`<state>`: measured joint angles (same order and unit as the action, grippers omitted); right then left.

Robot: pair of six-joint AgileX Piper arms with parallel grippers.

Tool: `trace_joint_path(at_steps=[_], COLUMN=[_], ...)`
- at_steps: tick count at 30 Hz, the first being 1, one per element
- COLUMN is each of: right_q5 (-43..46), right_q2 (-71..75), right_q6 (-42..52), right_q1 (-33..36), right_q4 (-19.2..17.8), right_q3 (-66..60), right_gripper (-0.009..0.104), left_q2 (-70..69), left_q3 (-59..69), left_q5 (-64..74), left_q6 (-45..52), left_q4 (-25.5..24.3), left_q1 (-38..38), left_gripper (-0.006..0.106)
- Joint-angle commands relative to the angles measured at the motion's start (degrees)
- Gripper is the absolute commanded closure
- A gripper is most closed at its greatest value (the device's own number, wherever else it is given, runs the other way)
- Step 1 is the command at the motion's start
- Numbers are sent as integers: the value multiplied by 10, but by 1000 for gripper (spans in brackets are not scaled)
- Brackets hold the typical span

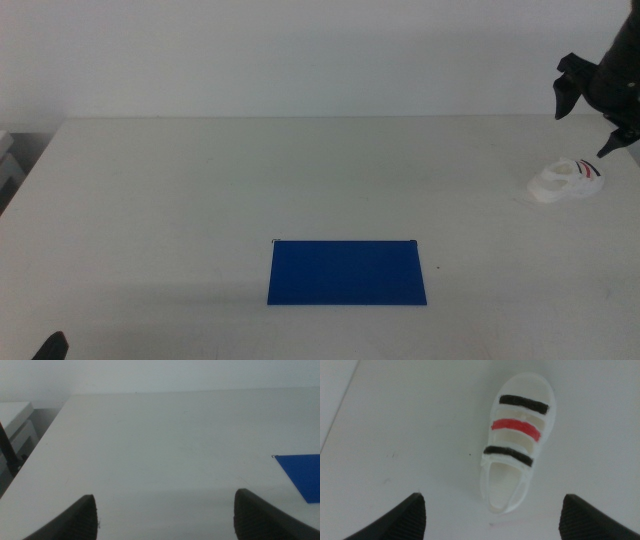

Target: Use one arm to grab the shoe from the table and place it on the mat.

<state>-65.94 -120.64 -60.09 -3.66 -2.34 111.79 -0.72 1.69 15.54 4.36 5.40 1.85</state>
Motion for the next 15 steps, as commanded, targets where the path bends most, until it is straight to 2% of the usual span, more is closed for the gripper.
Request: trace_joint_path(at_steps=[1, 6, 15], right_q5=[-20, -77, -78], right_q2=[5, -55, -101], right_q6=[-26, -65, -100], right_q1=[0, 0, -1], right_q4=[-11, -23, -47], right_q3=[54, 123, 129], right_gripper=[16, 16, 16], left_q2=[-8, -8, -8], left_q3=[4, 4, 4], left_q5=[-46, -46, -46], left_q6=[-3, -3, -3], left_q4=[4, 4, 4], left_q1=[3, 3, 3], left_gripper=[7, 7, 7])
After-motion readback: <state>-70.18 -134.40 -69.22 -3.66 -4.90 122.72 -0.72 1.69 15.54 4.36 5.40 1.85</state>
